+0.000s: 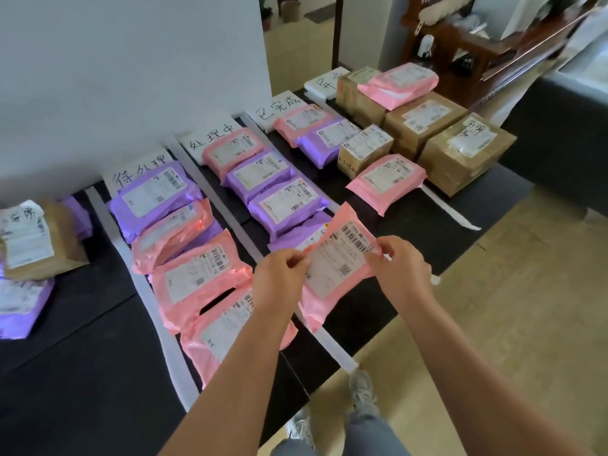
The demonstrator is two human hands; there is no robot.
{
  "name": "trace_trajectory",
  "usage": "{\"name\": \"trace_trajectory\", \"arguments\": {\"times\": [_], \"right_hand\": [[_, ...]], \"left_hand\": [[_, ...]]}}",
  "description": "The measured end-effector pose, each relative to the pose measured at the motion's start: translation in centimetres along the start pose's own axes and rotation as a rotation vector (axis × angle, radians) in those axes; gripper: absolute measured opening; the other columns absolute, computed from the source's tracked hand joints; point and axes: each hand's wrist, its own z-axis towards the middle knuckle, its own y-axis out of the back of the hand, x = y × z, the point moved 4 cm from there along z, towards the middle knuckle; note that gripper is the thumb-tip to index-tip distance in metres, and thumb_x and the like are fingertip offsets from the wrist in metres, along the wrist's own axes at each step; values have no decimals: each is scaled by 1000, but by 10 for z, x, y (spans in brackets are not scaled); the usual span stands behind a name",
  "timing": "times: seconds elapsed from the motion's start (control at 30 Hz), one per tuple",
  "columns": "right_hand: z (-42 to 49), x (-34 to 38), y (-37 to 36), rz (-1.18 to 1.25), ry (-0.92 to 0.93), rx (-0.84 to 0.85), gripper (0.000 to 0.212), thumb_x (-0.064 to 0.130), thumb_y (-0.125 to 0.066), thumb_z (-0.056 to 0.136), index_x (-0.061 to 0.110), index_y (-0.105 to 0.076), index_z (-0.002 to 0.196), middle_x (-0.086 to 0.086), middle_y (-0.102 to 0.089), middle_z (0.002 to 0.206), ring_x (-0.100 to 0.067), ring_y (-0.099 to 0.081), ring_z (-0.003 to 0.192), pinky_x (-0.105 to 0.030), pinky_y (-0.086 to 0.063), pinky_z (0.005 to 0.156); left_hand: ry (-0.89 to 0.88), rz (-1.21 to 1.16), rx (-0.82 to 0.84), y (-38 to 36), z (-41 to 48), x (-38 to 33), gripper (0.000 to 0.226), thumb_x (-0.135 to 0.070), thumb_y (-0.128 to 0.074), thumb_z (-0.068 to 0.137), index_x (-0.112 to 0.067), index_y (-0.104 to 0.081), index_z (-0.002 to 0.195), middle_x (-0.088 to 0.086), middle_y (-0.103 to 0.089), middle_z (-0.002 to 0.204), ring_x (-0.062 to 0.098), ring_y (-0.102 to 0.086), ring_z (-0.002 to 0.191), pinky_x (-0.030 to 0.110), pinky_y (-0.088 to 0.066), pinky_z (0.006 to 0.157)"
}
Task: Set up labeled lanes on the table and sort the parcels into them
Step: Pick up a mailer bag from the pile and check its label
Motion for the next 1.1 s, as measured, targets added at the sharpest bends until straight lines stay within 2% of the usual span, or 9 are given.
{"name": "trace_trajectory", "arguments": {"times": [0.13,0.23,0.33,0.53,0.67,0.8,0.9,1.03,1.1], "right_hand": [[49,6,-12,-50,28,78,30,34,-60,95,29,-59,125,9,-61,106,-15,-58,104,-42,-34,107],[74,6,-23,-108,86,182,35,32,-58,95,29,-55,130,7,-60,111,-16,-57,108,-43,-33,107],[100,1,-34,-142,124,282,37,30,-56,94,30,-56,131,7,-61,113,-17,-56,109,-44,-33,107],[129,-1,-54,-307,205,381,35,28,-52,97,26,-53,132,5,-60,115,-17,-55,109,-42,-35,104],[136,-3,-58,-382,232,429,43,29,-51,98,24,-44,140,1,-56,127,-19,-52,118,-42,-35,105],[132,6,-53,-450,481,351,58,30,-56,97,29,-32,150,1,-40,150,-21,-37,138,-43,-26,116],[126,15,-59,-541,667,411,60,28,-53,99,32,-28,154,4,-28,159,-19,-24,148,-43,-14,123],[127,12,-76,-683,739,514,61,22,-49,100,35,-26,155,3,-16,164,-18,-3,153,-48,-1,123],[129,7,-81,-737,728,561,60,23,-45,101,35,-23,156,2,-8,166,-17,4,153,-50,1,123]], "left_hand": [[88,14,-60,-16,38,-1,15,-25,-62,96,-18,-74,103,-11,-65,87,11,-61,83,23,-41,65],[166,51,-124,-26,61,1,15,-26,-61,96,-20,-74,103,-9,-68,89,10,-57,79,23,-38,61],[223,97,-157,-37,85,4,18,-24,-61,96,-18,-74,106,-2,-72,101,11,-57,84,25,-39,71],[326,174,-149,-63,103,21,24,-22,-55,97,-24,-73,112,-2,-71,108,21,-64,95,29,-47,75],[289,148,-209,-71,96,21,25,-13,-53,96,-20,-66,116,1,-66,112,23,-63,101,35,-50,78],[126,233,-340,-80,74,14,37,-1,-57,88,-11,-65,122,4,-62,124,28,-56,109,39,-48,88],[69,372,-268,-95,59,16,41,-3,-61,86,-11,-65,126,6,-61,131,32,-53,119,41,-41,97],[133,532,-37,-107,54,27,53,-14,-49,95,-24,-43,146,1,-33,157,23,-27,145,38,-24,116],[157,597,62,-111,54,32,60,-12,-45,95,-27,-31,152,0,-18,163,20,-12,151,43,-18,120]]}}
